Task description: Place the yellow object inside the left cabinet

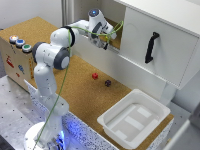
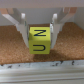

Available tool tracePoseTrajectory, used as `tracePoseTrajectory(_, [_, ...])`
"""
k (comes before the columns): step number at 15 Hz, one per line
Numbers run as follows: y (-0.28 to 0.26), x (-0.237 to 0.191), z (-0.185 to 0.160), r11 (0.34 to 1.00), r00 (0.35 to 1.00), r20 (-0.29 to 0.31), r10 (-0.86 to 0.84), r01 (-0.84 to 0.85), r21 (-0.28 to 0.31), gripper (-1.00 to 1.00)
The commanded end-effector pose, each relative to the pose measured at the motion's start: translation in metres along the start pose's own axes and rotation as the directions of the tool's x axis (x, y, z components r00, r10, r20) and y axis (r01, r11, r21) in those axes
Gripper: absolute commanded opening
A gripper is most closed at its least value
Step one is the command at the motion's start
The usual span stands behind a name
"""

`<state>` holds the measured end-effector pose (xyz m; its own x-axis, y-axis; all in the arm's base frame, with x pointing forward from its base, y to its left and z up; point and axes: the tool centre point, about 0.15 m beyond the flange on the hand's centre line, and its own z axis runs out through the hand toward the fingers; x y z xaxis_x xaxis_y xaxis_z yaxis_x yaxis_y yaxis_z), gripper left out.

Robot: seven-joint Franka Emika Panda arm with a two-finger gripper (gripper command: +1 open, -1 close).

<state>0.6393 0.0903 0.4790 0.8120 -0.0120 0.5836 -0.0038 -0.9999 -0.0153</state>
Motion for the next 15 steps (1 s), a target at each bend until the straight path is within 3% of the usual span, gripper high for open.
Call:
tracePoseTrajectory(1, [0.0,0.009,0.018,0.986,0.999,0.042,0.014,-0.006,-0.169,1.0])
tracePoseTrajectory(4, [0.0,0.003,0.016,0.986,0.999,0.032,0.029,-0.023,-0.162,1.0])
tracePoseTrajectory(7, [-0.001,-0.005,-0.009,0.988,0.999,0.011,0.047,-0.044,-0.147,1.0])
tracePoseTrajectory(15, [0.014,-0.07,-0.062,0.984,0.988,0.104,0.118,-0.103,-0.144,1.0])
